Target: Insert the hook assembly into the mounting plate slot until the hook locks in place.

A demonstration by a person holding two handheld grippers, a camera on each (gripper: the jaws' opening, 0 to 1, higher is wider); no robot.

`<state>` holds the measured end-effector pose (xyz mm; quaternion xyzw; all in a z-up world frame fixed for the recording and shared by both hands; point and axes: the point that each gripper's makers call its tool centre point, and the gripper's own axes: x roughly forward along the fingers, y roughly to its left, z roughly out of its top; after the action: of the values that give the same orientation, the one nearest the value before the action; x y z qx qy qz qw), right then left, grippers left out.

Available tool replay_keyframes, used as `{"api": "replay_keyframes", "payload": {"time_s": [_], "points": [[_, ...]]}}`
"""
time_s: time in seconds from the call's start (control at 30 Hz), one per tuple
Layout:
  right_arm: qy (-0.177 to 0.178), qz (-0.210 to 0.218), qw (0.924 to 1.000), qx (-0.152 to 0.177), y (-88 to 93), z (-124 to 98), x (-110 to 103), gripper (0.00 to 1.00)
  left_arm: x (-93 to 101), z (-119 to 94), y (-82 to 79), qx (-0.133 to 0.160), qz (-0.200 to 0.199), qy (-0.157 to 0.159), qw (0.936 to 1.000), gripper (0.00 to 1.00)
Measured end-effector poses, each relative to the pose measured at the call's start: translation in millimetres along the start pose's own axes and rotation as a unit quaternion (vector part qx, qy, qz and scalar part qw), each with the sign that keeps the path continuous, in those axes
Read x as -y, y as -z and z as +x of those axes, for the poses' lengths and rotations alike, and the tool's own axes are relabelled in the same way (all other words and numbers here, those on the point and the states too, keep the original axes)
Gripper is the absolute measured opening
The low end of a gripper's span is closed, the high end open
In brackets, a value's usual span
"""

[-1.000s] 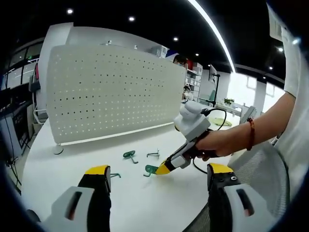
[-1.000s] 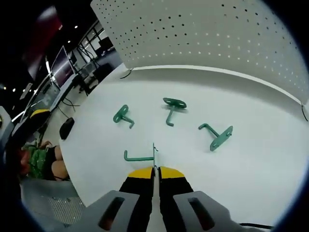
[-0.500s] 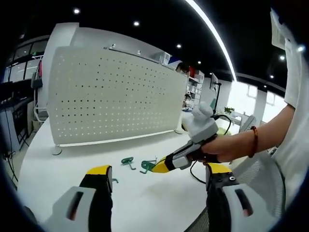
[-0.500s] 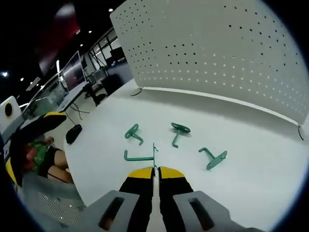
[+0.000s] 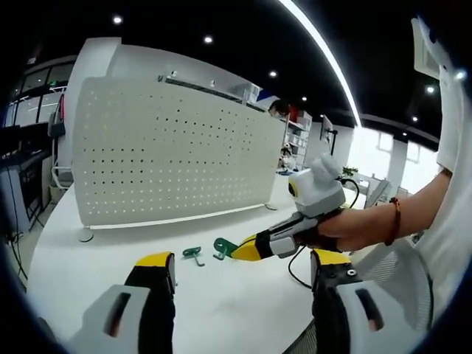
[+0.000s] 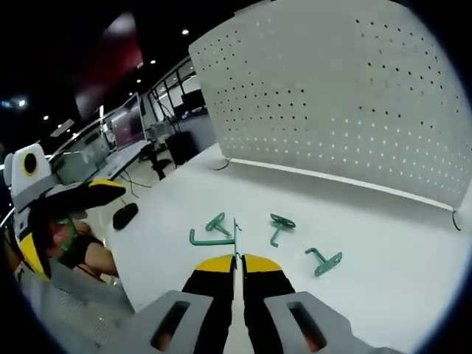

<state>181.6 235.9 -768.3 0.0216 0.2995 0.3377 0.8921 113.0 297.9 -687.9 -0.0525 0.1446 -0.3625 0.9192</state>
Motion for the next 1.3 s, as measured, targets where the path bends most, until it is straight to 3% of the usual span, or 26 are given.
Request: {"api": "replay_keyframes", "payload": {"time_s": [0.6, 1.07, 1.3], "points": [[-0.042, -0.013, 0.9947, 0.093, -34.9, -26.9, -23.8, 0.02, 10.3, 4.8, -14.1, 0.019, -0.005, 0.005, 0.9998, 0.69], [-0.074, -0.021, 0.9877, 0.136, -43.7, -45.0, -39.5, 0.02, 18.4, 9.1, -22.8, 0.031, -0.074, -0.001, 0.9968, 0.63], [-0.087, -0.026, 0.9838, 0.154, -49.2, -52.8, -46.1, 0.02, 30.1, 11.3, -23.5, 0.029, -0.097, 0.014, 0.9948, 0.6]]}}
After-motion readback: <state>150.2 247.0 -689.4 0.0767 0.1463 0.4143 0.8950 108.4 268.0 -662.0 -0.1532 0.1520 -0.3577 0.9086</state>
